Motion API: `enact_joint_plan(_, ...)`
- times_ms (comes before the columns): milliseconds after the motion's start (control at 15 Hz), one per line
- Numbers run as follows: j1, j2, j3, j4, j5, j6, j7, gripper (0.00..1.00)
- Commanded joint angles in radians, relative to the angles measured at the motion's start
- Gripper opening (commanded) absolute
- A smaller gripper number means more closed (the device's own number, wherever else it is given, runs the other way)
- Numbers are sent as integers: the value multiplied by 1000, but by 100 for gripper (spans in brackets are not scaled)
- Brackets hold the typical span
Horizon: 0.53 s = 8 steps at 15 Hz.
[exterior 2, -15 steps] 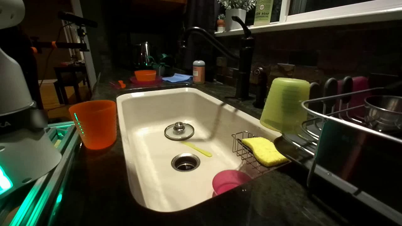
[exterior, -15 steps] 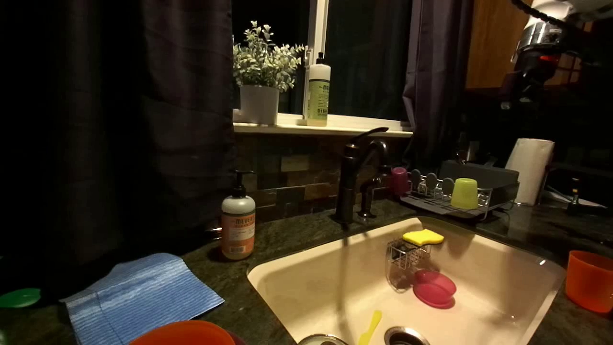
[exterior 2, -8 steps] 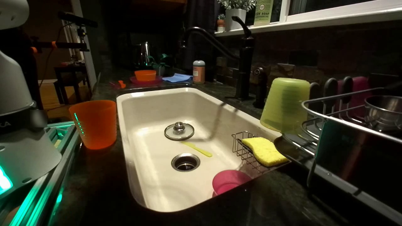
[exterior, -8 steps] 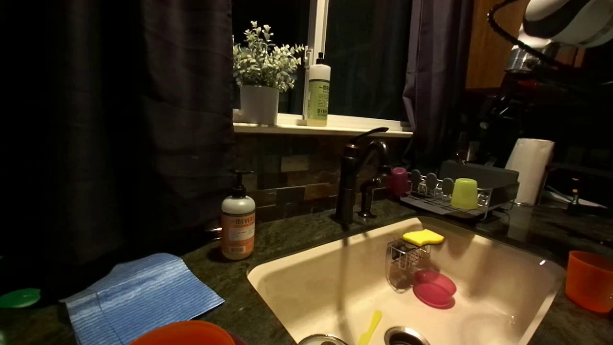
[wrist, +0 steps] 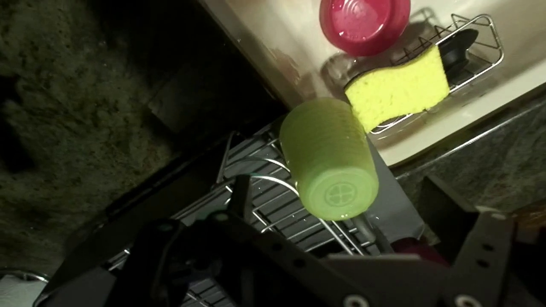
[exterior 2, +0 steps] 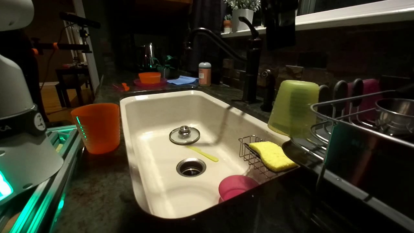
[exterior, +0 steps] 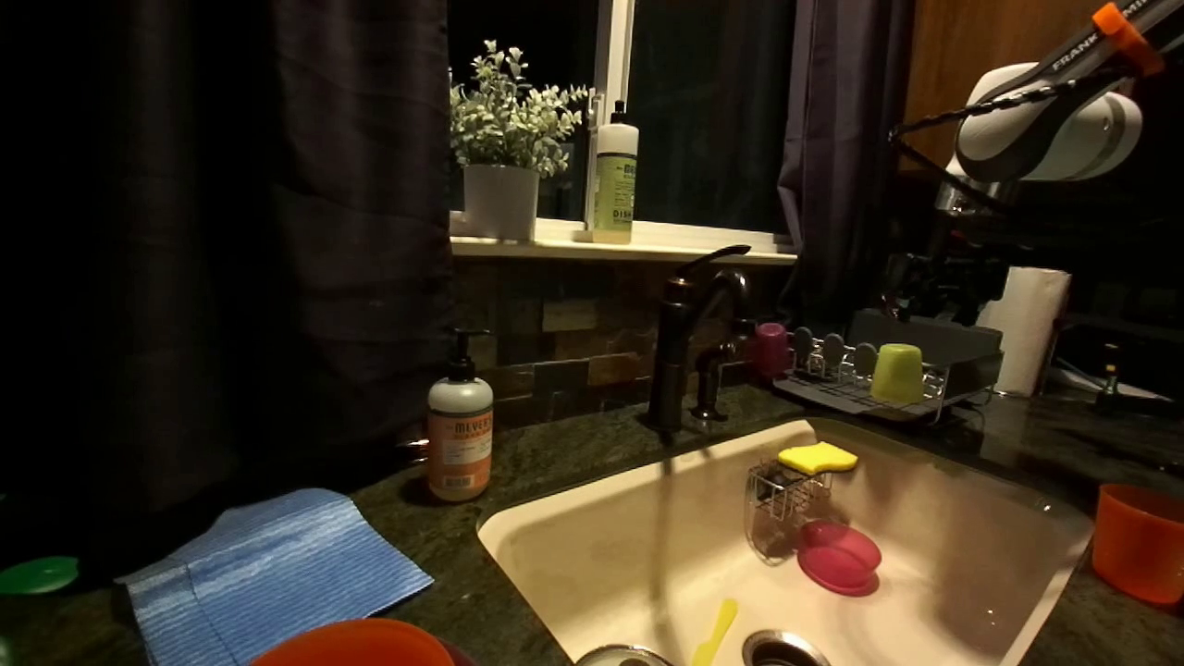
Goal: Pick the green cup from the drying rack and place it to the right of the sink right-side-up
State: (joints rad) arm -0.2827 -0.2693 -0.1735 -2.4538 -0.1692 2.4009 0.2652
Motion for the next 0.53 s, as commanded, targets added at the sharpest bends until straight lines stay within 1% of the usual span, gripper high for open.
enact_joint_plan(0, -15, 74, 4, 5, -14, 69, 62, 100)
enact_joint_plan(133, -15, 104, -1, 4, -15, 119, 74, 100)
enact_joint_plan(467, -9, 150, -10, 12, -3, 180, 82, 100)
